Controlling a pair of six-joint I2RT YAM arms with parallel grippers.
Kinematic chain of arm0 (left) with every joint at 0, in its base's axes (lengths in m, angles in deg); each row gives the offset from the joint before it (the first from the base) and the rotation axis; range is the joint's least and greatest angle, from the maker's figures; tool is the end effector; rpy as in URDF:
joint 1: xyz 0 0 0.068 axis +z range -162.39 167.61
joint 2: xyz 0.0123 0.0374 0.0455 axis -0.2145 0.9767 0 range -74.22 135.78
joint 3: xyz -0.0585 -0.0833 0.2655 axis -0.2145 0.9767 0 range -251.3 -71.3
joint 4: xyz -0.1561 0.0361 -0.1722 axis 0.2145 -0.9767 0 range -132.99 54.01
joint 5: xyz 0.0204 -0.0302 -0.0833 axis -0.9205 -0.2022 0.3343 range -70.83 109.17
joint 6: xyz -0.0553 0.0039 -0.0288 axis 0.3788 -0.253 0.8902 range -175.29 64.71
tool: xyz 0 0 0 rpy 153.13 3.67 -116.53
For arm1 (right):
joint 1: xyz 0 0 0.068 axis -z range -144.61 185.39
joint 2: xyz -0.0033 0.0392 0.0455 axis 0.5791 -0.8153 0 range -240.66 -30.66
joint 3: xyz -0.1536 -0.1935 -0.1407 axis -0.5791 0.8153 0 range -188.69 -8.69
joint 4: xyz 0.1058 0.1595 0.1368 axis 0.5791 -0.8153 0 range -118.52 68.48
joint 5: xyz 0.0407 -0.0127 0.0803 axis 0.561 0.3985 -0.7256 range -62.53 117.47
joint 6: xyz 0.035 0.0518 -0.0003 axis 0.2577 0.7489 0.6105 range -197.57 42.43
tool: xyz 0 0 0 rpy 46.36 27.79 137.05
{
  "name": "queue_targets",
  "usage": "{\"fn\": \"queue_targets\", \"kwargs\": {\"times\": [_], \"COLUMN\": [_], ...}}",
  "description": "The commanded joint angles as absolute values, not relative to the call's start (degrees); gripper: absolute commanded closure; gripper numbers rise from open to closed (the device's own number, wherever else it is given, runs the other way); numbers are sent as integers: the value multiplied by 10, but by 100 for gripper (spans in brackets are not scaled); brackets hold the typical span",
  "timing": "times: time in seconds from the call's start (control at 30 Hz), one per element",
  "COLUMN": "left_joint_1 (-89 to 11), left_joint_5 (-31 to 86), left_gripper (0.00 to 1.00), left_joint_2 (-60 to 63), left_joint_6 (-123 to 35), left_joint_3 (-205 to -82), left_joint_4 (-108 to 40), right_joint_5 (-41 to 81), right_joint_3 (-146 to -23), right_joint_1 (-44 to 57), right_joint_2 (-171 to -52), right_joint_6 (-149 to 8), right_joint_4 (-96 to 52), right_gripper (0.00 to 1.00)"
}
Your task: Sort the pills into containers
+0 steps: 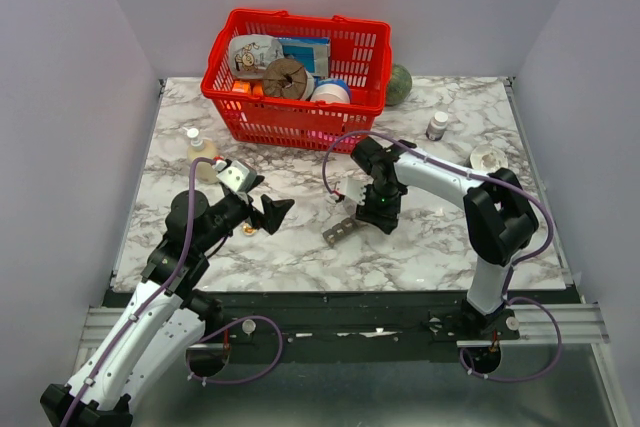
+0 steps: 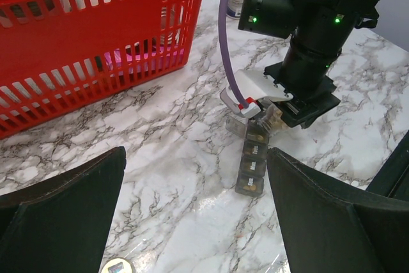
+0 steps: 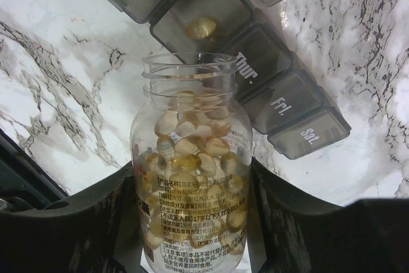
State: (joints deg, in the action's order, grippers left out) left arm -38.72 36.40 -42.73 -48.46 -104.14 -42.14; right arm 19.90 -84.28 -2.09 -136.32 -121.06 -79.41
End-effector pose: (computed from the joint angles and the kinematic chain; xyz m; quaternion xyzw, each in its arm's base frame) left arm 0.1005 -0.0655 0.3128 0.2232 0.7001 -0.2967 0.6099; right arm 0.2474 0.1974 0.2013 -0.6486 0.7581 0.0650 0.0211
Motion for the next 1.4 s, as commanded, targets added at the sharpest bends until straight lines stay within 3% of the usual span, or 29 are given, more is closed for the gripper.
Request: {"fn": "queue_targets", "kwargs": {"times": [0.0,1.37], "left_joint_1": [-386,-387], "left_joint_5": [376,382], "left_gripper": [1,1], "left_joint_2": [-434,-434], "left_joint_6": [-493,-494], "left_joint_3": [-1038,-1037], "left_joint_4": [-417,-416], "right_joint_5": [218,206], "right_joint_3": [-858,-839], "right_joint_1": [-28,-36], "right_joint_2": [-1374,-1363], "right_joint_6": [-1205,-1207], "right_joint_4": [-817,-782], "right_gripper": [99,99]}}
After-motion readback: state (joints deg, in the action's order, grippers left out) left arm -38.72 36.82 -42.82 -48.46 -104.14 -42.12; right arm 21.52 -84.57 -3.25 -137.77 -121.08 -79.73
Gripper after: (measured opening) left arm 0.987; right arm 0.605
